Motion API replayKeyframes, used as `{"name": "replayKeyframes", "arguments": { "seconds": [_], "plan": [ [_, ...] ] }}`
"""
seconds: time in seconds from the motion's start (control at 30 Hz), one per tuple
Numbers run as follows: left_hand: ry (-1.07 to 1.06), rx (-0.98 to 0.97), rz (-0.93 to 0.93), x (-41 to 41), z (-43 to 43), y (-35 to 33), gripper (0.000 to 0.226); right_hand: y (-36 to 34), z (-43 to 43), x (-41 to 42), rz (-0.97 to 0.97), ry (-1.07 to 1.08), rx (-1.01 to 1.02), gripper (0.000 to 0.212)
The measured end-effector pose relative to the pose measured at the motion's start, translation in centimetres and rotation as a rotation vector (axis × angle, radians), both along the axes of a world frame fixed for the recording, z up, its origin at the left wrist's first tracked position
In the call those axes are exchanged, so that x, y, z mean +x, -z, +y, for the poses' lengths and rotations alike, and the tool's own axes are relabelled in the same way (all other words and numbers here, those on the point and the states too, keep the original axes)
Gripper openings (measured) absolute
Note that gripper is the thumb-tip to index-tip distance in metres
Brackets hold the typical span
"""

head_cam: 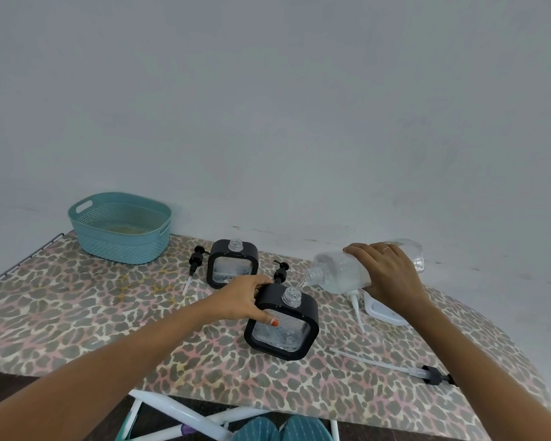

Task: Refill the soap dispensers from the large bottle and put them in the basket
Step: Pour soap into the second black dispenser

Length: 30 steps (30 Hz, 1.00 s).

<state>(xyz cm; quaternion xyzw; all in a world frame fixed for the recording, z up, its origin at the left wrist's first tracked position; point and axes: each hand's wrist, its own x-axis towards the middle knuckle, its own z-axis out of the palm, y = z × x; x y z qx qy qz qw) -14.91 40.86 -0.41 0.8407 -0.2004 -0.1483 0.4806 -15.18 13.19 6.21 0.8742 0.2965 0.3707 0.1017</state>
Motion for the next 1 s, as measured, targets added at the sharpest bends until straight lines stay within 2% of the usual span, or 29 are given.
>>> {"name": "replayKeyframes", "arguments": {
  "seconds": [0.37, 0.6, 1.0],
  "plan": [
    [0.000, 0.012, -0.015, 0.07, 0.09, 0.22, 0.058, 0.00, -0.11, 0.05, 0.007, 0.003, -0.005, 0.069],
    [0.007, -0.016, 0.002, -0.10, -0.05, 0.17, 0.059, 0.12, -0.21, 0.10, 0.014, -0.025, 0.001, 0.081],
    [0.004, -0.033, 0.011, -0.14, 0.07, 0.33, 0.060, 0.23, -0.11, 0.16, 0.012, -0.020, 0.001, 0.081]
  ]
}}
